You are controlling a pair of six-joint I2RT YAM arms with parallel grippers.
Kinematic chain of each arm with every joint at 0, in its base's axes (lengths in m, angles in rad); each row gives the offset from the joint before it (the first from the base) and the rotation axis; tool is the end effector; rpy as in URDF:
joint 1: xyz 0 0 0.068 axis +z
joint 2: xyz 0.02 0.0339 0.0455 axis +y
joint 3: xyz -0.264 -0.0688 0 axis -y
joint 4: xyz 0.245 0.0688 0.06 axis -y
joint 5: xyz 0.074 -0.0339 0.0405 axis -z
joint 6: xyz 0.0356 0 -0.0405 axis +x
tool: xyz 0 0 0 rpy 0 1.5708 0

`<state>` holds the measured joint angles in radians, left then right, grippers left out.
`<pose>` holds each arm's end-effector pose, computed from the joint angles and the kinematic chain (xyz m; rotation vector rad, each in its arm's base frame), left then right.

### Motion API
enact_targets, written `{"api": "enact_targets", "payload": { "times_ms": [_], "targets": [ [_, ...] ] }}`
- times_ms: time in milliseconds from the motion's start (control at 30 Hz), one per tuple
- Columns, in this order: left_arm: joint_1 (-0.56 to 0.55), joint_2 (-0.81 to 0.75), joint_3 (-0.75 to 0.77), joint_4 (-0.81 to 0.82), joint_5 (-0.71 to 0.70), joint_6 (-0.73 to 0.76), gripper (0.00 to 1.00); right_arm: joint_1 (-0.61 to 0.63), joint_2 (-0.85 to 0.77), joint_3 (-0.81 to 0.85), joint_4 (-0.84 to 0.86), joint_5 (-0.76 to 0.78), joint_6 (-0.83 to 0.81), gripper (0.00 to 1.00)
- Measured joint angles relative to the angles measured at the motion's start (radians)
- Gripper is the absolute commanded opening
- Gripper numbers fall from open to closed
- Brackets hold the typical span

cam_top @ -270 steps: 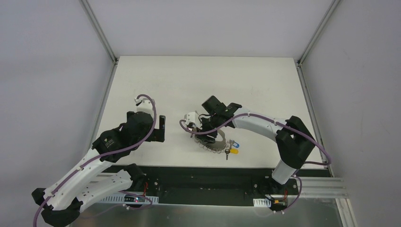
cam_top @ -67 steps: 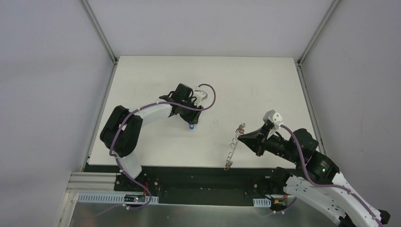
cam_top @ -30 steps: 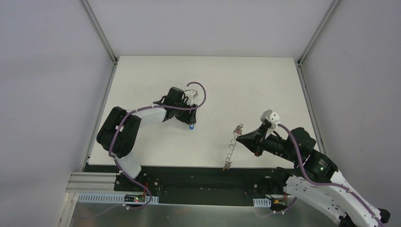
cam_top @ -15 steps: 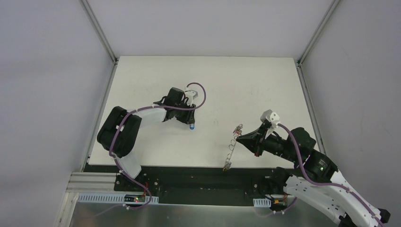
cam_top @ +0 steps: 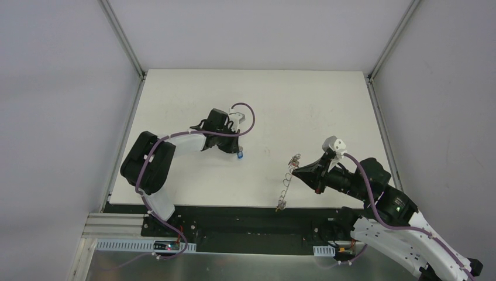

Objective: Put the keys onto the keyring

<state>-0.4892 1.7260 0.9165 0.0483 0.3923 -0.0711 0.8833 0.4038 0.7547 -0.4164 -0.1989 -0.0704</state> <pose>0.3031 -0.1768 0.1646 0.6885 2.2743 -0.7326 0.0551 0.0781 0.3507 -0.9140 1.4259 0.7790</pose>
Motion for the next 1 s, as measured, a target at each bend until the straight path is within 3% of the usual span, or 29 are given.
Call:
{"api": "enact_targets", "payload": {
  "times_ms": [133,400,733,1000],
  "targets": [
    [0.000,-0.030,-0.018,-0.006,0.000,0.000,0.00,0.000,0.000,0.000,0.000,0.000,-0.001,0.00],
    [-0.009,-0.252,-0.046,-0.061,-0.005,0.003,0.00,0.000,0.017,0.000,0.000,-0.005,-0.002,0.00],
    [-0.114,-0.369,-0.034,-0.127,-0.016,0.007,0.00,0.000,0.108,0.000,0.001,-0.060,-0.016,0.00],
    [-0.167,-0.537,-0.027,-0.143,0.057,0.006,0.00,0.000,0.146,0.010,0.017,-0.155,-0.012,0.00]
  ]
}}
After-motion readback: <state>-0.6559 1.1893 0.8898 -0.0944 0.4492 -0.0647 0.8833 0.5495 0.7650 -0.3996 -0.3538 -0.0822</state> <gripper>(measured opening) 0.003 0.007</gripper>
